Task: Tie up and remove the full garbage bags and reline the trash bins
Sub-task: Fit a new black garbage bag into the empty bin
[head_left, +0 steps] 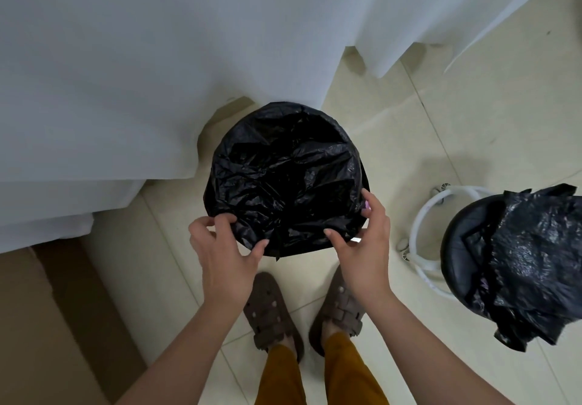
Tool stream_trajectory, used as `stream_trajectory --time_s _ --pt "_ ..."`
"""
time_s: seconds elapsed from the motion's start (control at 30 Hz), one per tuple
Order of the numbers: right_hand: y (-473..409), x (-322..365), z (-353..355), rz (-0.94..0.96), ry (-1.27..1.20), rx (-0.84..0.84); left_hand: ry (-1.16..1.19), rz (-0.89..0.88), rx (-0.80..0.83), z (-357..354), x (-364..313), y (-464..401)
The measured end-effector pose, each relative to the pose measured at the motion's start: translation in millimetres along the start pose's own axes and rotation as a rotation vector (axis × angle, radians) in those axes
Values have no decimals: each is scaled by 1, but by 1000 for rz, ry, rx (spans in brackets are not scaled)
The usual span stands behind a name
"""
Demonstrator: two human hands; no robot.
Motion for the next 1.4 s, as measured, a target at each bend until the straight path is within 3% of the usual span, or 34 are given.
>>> stream_trajectory --time_s 0.3,0.63,0.77,0.87,0.97,1.07,1.4 --pt "10 -6 -5 -33 -95 11 576 347 -55 -14 17 11" --pt "-5 -24 -22 -153 -85 36 538 506 -38 -32 39 8" --pt "-20 -32 -21 -248 5 80 502 592 55 -39 49 -4" --pt "-28 -21 -6 -238 57 4 349 510 -79 -14 47 -16" --pt "-33 9 7 -87 15 -120 327 249 -225 13 27 -32" --pt "-40 32 -2 -33 -106 -1 440 185 -114 11 11 -49" --pt "-71 19 -19 -28 -1 211 544 187 66 -19 26 -69"
Point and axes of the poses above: each hand's wrist, its own y-axis away from the middle knuckle, its own z-axis out of the back of the hand, x = y × z, the point moved 5 cm from there along -y, towards the middle knuckle, and after that the axes turned 7 degrees about -z, right-handed, at the moved point
